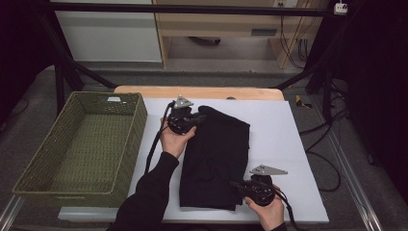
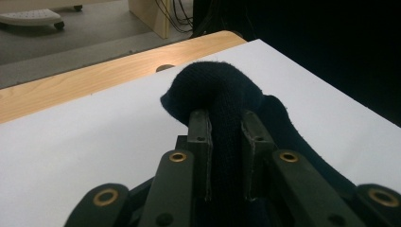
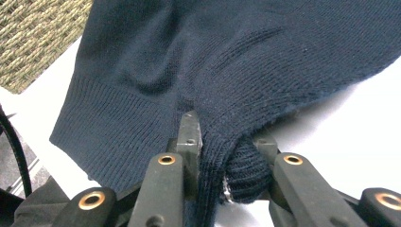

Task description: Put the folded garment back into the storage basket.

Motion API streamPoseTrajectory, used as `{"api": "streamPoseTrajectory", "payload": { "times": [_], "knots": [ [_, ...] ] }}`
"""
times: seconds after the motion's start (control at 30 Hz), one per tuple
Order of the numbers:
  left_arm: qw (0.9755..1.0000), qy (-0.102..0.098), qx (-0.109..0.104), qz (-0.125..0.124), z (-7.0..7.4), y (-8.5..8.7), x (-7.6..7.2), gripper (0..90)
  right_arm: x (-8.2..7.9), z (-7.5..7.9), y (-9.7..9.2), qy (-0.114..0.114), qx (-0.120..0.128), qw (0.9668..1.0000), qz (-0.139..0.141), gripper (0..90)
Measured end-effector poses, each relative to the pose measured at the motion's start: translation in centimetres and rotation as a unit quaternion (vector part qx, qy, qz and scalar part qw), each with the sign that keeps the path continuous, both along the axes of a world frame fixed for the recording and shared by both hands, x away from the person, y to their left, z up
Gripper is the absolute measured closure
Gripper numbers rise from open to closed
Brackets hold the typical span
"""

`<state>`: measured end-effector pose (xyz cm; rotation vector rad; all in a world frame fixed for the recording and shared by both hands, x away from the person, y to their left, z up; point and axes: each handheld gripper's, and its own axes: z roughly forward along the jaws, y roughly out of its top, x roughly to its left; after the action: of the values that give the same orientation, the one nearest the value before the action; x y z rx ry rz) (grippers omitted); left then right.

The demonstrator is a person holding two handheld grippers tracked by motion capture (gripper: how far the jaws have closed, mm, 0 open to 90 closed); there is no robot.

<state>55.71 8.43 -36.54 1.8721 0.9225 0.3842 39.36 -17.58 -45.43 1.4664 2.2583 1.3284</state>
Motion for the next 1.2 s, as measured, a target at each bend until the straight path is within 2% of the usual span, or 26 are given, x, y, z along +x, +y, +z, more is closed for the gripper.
{"api": "streamPoseTrajectory", "payload": {
  "times": [0.53, 1.2],
  "knots": [
    [0.9997, -0.020, -0.002, -0.011, 2.6, -0.4, -1.1, 76.9, -0.2, 1.1, 0.0, -0.018, 0.009, 0.9998, 0.001, 73.3],
    [0.9986, -0.052, 0.003, -0.005, 6.6, 0.8, -2.0, 76.9, 0.2, 3.8, 0.4, -0.056, 0.013, 0.9983, 0.009, 73.2]
  ]
}}
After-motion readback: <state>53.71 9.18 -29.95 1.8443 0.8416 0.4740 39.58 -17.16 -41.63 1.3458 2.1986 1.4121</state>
